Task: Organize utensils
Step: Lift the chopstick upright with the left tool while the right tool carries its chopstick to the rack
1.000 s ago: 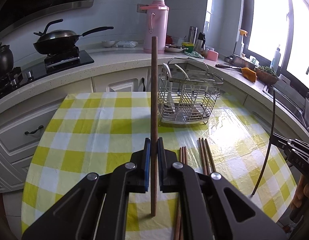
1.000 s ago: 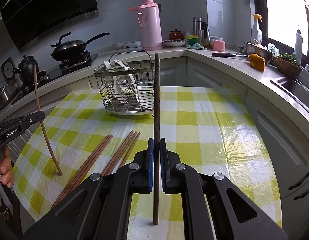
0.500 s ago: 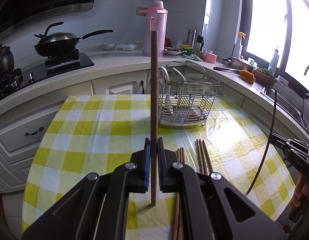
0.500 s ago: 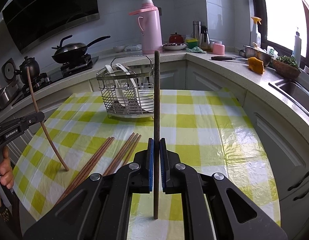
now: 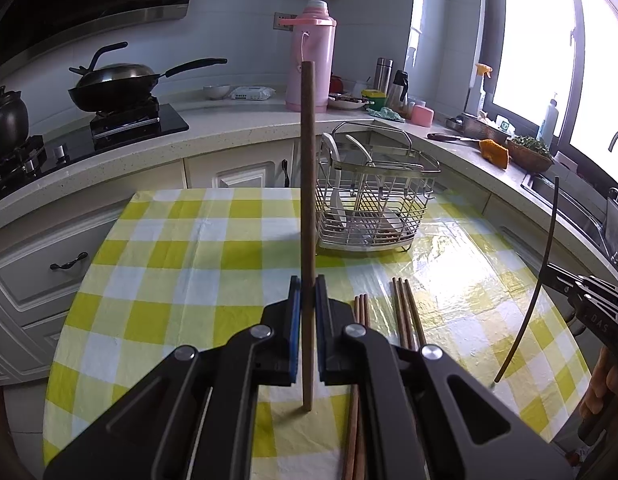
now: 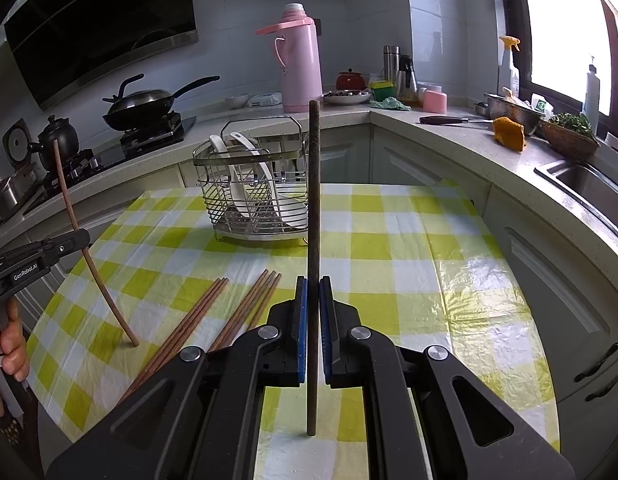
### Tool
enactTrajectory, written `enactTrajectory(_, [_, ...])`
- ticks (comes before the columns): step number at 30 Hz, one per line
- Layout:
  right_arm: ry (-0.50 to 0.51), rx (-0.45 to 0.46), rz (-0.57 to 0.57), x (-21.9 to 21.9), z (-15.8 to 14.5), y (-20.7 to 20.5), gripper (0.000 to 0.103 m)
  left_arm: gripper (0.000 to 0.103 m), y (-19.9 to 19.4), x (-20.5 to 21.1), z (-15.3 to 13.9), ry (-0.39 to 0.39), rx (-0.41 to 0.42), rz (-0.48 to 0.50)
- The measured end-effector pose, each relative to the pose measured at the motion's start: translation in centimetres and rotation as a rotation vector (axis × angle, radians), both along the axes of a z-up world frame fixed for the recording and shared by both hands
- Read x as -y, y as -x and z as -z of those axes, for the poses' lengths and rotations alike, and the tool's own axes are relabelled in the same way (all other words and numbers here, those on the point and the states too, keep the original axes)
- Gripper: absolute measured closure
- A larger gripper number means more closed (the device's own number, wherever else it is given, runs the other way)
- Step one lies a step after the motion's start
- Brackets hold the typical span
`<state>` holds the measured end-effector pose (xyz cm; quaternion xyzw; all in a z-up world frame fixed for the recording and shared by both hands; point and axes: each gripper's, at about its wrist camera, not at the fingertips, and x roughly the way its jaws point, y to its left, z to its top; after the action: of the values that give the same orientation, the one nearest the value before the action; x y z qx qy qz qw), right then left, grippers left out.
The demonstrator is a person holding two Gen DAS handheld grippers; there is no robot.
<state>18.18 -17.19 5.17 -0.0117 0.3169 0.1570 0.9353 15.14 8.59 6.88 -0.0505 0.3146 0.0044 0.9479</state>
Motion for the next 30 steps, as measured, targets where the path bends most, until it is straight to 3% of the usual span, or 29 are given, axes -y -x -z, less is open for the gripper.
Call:
enactTrajectory(15, [-0.006, 0.025, -0.006, -0.2, -1.3, -0.8, 0.095, 0.096, -0.9, 0.3, -1.4, -0.010, 0.028, 0.004])
enactTrajectory(24, [-0.031, 0.061, -0.032, -0.6, -4.9, -4.0, 0.095, 0.096, -4.0, 0.2, -5.7, 0.007, 0.085, 0.041])
enactTrajectory(30, [-0.049, 0.110, -0.069, -1.6, -9.3, -7.0, 0.095, 0.096, -6.9, 0.4, -10.1, 0.006, 0.145, 0.065])
